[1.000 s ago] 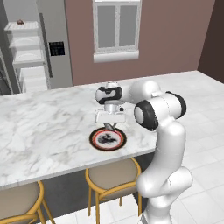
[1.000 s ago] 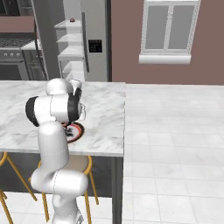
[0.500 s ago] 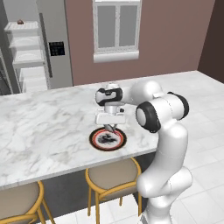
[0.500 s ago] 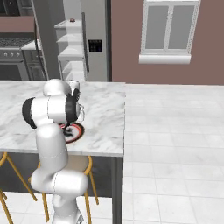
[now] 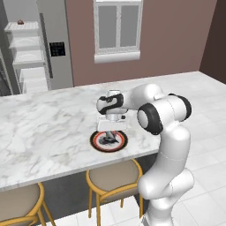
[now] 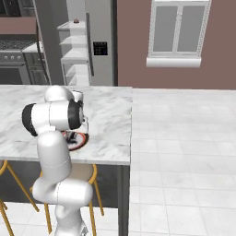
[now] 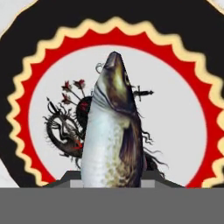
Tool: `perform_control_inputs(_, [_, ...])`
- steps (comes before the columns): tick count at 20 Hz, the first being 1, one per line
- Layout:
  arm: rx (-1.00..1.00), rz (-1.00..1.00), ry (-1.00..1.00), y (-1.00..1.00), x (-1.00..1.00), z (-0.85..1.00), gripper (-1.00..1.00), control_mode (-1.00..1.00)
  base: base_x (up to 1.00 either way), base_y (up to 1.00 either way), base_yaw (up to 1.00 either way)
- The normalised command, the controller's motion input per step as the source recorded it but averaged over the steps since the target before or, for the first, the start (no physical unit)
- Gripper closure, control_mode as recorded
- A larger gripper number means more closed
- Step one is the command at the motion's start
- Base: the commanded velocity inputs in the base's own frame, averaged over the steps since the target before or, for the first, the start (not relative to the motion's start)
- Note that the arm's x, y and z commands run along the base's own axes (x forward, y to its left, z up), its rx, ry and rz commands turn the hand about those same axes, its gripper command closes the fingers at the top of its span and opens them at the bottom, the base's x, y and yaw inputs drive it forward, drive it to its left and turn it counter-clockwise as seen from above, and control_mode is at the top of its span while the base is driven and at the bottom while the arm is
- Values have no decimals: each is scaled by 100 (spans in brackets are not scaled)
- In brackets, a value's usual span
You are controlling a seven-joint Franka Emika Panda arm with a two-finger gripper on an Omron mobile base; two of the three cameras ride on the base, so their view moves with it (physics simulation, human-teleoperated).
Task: Take the fish from the fridge and place it on the digital scale on the counter by the fridge. Wait a few seconds for a reading, then move it to the plate on the dining counter.
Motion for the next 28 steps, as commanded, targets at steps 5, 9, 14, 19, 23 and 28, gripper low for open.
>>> perform_control_inputs(5, [0,0,0,4,5,-14,100,-100,0,0,0])
perform_control_inputs(9, [0,0,0,0,0,0,100,-100,0,0,0])
perform_control_inputs(14, [-2,0,2,0,0,4,-100,-100,0,0,0])
perform_control_inputs(19, [-2,0,1,0,0,5,-100,-100,0,0,0])
perform_control_inputs(23, [-3,0,0,0,-1,11,-100,-100,0,0,0])
perform_control_inputs(28, [-2,0,0,0,-44,32,-100,-100,0,0,0])
